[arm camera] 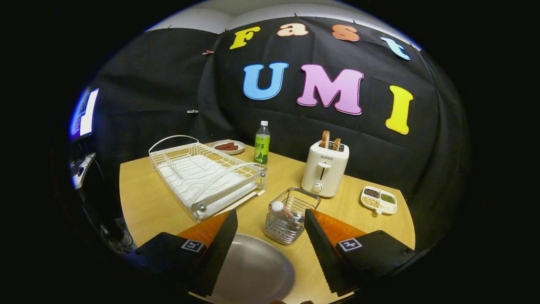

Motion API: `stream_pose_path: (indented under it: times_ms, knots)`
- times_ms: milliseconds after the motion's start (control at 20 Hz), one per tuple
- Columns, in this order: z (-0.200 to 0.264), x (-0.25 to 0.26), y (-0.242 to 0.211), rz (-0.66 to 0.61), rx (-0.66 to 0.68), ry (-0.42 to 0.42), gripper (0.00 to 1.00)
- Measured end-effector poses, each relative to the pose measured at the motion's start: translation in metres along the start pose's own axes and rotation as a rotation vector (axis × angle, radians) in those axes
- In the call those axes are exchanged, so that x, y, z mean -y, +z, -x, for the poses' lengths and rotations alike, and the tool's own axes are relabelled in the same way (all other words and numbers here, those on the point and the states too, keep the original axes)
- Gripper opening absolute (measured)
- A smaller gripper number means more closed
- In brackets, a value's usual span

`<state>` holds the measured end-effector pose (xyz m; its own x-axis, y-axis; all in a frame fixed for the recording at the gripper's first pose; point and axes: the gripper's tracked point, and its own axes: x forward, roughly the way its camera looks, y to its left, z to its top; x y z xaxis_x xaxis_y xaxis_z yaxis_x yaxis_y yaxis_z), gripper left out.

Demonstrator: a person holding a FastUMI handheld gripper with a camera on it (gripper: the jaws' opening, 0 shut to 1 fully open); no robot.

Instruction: Take the plate from the dish rack, then take the spoon from the basket and place it into the plate.

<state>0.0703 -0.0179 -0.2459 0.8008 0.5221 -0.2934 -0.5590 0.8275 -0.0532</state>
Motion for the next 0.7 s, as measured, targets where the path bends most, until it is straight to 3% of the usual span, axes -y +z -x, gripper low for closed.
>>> stream_pose_path:
  times_ms: [250, 300, 350, 450, 600, 700]
  knots:
    - [-0.043, -0.004, 0.016, -0.075, 0.067, -0.006, 0.96]
    - [-0.049, -0.002, 0.018, -0.085, 0.078, -0.005, 0.93]
    - [-0.056, 0.003, 0.018, -0.079, 0.084, -0.013, 0.78]
    - [-0.067, 0.014, 0.007, -0.044, 0.065, -0.043, 0.64]
    - [-0.079, 0.018, -0.002, -0.053, 0.038, -0.052, 0.62]
    - [-0.084, 0.02, 0.0, -0.065, 0.046, -0.06, 0.55]
